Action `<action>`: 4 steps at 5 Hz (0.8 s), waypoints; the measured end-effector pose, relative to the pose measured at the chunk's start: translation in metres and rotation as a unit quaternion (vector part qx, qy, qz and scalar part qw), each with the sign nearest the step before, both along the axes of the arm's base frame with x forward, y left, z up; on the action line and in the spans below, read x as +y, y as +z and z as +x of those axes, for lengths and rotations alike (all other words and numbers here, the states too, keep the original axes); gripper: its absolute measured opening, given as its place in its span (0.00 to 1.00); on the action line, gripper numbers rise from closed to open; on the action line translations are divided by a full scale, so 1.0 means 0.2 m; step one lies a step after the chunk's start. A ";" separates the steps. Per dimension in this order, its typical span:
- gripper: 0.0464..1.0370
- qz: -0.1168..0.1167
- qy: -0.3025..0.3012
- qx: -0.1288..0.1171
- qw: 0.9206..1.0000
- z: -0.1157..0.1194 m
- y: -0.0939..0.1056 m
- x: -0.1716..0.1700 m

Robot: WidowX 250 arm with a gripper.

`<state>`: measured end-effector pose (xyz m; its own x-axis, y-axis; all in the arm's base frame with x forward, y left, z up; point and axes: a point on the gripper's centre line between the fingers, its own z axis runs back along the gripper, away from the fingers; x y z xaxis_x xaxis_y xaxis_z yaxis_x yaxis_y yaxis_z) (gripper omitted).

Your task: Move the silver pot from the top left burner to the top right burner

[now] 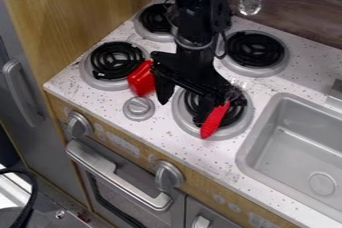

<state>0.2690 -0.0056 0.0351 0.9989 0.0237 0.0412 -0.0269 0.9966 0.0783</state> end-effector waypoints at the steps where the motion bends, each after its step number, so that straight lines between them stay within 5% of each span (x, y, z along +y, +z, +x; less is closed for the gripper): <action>1: 0.96 0.001 0.000 0.015 1.000 -0.02 -0.04 0.00; 4: 0.96 -0.008 -0.016 -0.011 1.000 0.43 -0.10 0.07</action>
